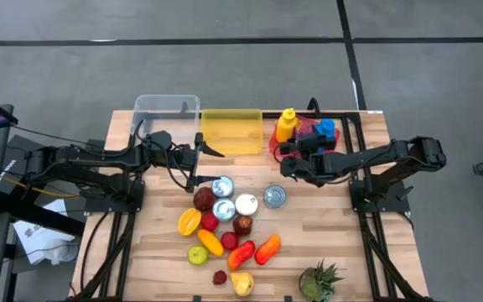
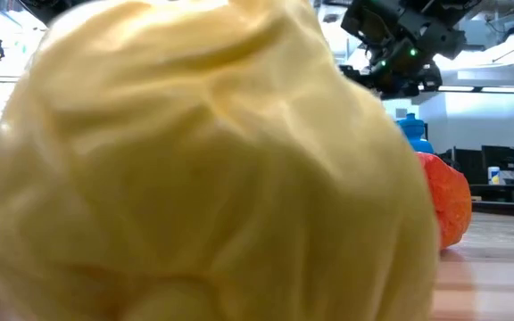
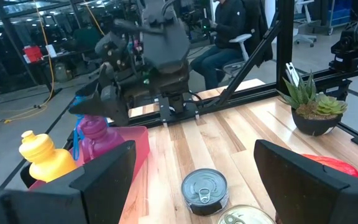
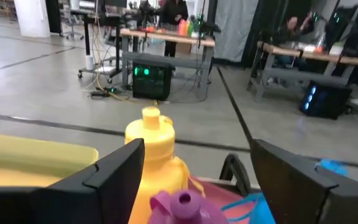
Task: Pick & Place Food Item
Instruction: Put the top dark red apple into the transparent bin
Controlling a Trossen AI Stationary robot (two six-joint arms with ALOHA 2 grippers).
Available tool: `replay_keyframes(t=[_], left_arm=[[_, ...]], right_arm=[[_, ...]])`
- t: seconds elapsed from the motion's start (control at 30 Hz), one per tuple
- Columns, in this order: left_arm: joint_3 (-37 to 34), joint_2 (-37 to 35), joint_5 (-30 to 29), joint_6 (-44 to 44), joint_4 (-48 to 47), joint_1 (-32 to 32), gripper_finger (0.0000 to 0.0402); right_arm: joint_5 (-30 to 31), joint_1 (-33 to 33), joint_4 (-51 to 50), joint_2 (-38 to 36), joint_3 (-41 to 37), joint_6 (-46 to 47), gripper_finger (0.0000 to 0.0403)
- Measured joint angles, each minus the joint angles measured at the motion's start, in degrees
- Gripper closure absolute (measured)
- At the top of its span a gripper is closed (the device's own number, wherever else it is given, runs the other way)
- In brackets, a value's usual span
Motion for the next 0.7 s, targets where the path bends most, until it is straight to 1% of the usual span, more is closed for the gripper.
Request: replay_keyframes(t=[0.1, 0.2, 0.27, 0.33, 0.47, 0.53, 0.6, 0.7], left_arm=[[0.0, 0.0, 0.0, 0.0, 0.0, 0.0, 0.0083], [0.0, 0.0, 0.0, 0.0, 0.0, 0.0, 0.0083], [0.0, 0.0, 0.0, 0.0, -0.1, 0.0, 0.0083], [0.0, 0.0, 0.0, 0.0, -0.1, 0.0, 0.0083], [0.0, 0.0, 0.0, 0.0, -0.7, 0.0, 0.0083], [0.0, 0.0, 0.0, 0.0, -1.4, 0.0, 0.0083], [0.0, 0.0, 0.0, 0.0, -2.5, 0.0, 0.0083], [0.0, 0.0, 0.0, -0.6, -4.3, 0.0, 0.0083]], right_arm=[[2.7, 1.8, 0.0, 0.0, 2.5, -3.4, 0.0117], [3.7, 4.1, 0.0, 0.0, 6.2, -10.1, 0.0117], [2.5, 6.0, 0.1, -0.1, 8.8, -16.3, 0.0117], [-1.4, 7.7, 0.1, -0.1, 11.2, -22.8, 0.0117], [-14.0, 10.1, 0.1, -0.1, 14.2, -33.0, 0.0117], [-22.8, 9.9, 0.1, -0.1, 15.1, -36.9, 0.0117], [-33.9, 9.0, 0.2, -0.1, 15.5, -39.5, 0.0117], [-52.9, 7.2, -0.3, -0.1, 15.4, -40.4, 0.0117]])
